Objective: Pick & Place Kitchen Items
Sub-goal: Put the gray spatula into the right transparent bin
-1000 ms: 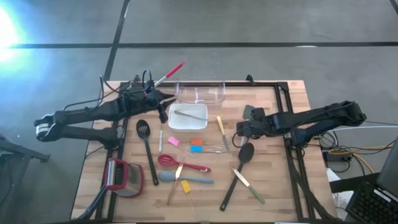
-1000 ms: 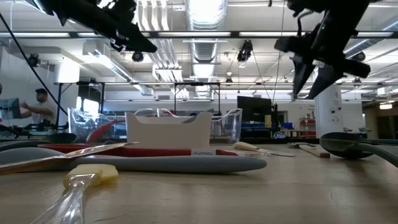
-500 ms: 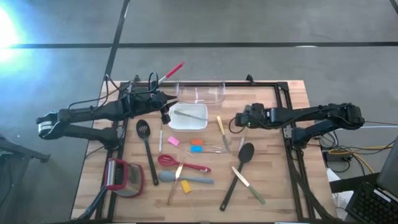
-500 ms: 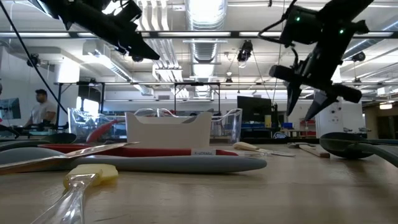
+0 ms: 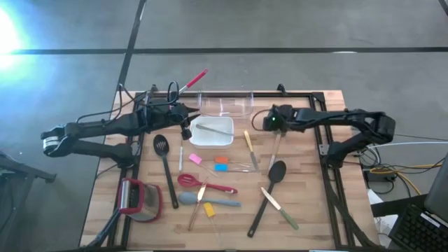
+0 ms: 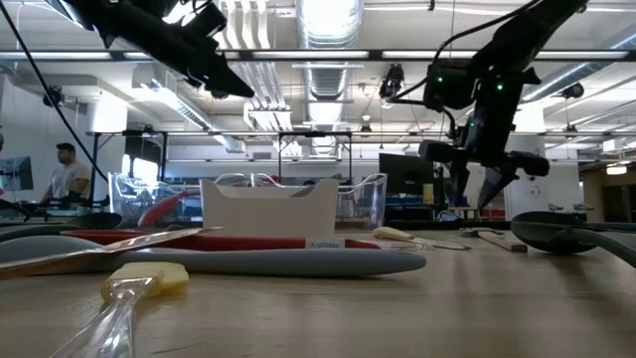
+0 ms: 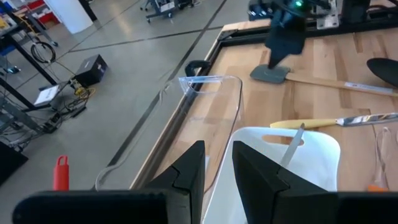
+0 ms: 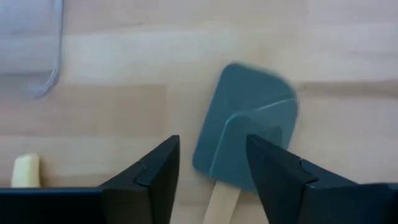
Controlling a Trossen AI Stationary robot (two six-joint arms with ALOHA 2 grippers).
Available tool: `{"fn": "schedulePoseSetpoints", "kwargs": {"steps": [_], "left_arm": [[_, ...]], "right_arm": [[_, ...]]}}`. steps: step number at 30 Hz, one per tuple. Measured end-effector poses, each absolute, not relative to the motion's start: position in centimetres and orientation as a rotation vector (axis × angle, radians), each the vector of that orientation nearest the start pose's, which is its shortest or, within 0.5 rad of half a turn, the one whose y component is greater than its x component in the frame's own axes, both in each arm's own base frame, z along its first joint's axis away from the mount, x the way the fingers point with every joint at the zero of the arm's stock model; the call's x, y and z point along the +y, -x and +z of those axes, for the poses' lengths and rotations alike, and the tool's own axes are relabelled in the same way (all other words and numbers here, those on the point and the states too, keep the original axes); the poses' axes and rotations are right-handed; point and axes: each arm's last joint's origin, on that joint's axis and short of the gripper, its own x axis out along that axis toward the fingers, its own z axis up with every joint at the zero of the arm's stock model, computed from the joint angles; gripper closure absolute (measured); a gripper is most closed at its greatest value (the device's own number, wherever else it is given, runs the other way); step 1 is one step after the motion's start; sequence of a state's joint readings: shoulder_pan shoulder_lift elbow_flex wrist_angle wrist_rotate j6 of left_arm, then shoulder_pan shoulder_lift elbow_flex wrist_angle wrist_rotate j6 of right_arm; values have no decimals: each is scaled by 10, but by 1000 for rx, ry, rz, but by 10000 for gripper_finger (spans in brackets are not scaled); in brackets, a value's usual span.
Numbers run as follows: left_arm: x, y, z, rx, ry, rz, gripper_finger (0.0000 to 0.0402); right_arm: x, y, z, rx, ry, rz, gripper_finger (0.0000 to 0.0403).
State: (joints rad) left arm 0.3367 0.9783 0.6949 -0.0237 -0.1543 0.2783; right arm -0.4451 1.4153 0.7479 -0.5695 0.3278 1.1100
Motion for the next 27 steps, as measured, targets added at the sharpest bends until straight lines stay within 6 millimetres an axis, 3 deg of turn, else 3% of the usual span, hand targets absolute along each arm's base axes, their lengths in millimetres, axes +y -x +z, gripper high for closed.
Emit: {"fn": "schedulePoseSetpoints", "kwargs": {"steps": [7,13,18,27], "left_arm": [[75,-202,280,394,-229,439,314],[75,-202,280,395,-227,439,314],[76,-202,276,401,-226,440,314],[76,-202,279,376,-229,444,314]], "right_arm": [[-126,-203,173,778,-1011,-1278,306],[-119,-207,165,869,-1079,-1163,345],[-102,-210,162,923,-1095,-1152,331],[-81,-210,157,934,-1186,-1232,260]]}}
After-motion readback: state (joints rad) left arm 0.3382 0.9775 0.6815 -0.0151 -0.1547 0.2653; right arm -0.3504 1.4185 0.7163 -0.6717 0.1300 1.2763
